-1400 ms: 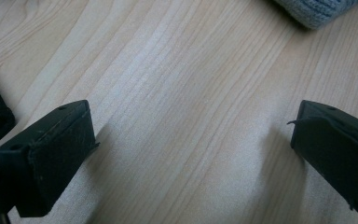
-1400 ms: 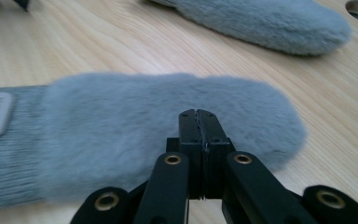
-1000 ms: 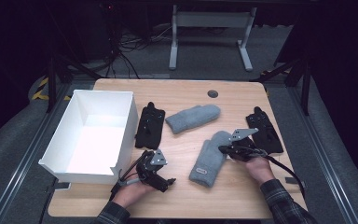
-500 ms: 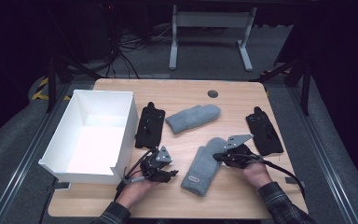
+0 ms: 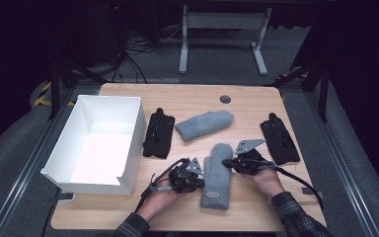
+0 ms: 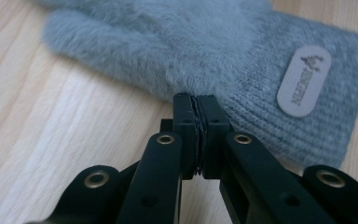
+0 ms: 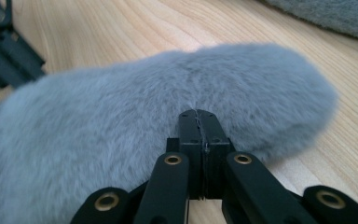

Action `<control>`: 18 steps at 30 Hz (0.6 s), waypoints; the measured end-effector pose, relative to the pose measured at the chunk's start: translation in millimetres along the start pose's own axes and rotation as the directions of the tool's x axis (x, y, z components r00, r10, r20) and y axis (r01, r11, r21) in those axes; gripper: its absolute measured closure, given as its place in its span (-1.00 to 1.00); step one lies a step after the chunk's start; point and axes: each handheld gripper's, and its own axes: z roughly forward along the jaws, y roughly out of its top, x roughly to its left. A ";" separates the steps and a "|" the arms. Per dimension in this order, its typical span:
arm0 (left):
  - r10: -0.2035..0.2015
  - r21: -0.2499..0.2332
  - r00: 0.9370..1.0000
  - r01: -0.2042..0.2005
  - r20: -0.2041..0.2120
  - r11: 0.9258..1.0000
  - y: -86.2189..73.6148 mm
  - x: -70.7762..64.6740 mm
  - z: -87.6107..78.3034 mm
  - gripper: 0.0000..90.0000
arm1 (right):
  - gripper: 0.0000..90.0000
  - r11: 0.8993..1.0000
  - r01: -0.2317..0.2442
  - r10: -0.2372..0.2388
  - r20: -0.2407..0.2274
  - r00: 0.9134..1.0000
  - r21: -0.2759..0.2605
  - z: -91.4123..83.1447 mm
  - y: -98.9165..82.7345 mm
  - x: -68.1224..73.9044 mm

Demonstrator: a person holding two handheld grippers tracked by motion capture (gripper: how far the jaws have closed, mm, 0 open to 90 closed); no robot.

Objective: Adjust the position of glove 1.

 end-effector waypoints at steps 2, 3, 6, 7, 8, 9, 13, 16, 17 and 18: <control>0.011 -0.004 1.000 -0.011 0.013 1.000 3.4 -3.1 3.1 0.95 | 1.00 1.000 -0.006 0.006 -0.002 1.000 -0.001 1.0 0.9 -1.0; 0.014 -0.001 1.000 -0.014 0.016 1.000 5.0 -5.0 4.5 0.95 | 1.00 1.000 -0.003 0.003 0.001 1.000 0.000 1.8 2.1 -0.8; 0.031 -0.005 0.999 -0.031 0.028 1.000 9.6 -9.9 9.4 0.95 | 1.00 1.000 0.005 -0.005 -0.001 1.000 -0.003 5.0 5.9 1.8; 0.034 -0.005 0.999 -0.034 0.036 0.999 10.9 -11.5 10.9 0.95 | 1.00 1.000 0.011 -0.011 0.000 1.000 -0.002 6.4 7.2 2.8; 0.036 -0.004 0.998 -0.036 0.042 0.999 12.1 -13.4 12.4 0.95 | 1.00 1.000 0.013 -0.013 -0.003 1.000 -0.004 8.0 8.3 4.1; 0.044 -0.001 0.998 -0.044 0.044 0.999 13.4 -15.0 13.7 0.95 | 1.00 1.000 0.009 -0.009 -0.009 1.000 -0.006 8.9 9.1 5.7; 0.060 -0.005 0.997 -0.059 0.053 0.998 17.6 -20.4 19.3 0.95 | 1.00 1.000 0.013 -0.013 -0.024 1.000 -0.011 11.2 10.4 7.9; 0.068 -0.005 0.996 -0.067 0.064 0.998 20.6 -23.2 23.1 0.95 | 1.00 1.000 0.028 -0.028 -0.035 0.999 -0.011 12.5 12.5 12.0; 0.075 -0.009 0.995 -0.074 0.066 0.997 21.4 -23.9 24.6 0.95 | 1.00 0.999 0.031 -0.032 -0.040 0.999 -0.013 13.5 12.9 13.3; 0.069 -0.001 0.995 -0.069 0.072 0.998 21.7 -25.3 25.1 0.95 | 1.00 0.999 0.035 -0.035 -0.045 0.998 -0.014 14.2 13.1 14.6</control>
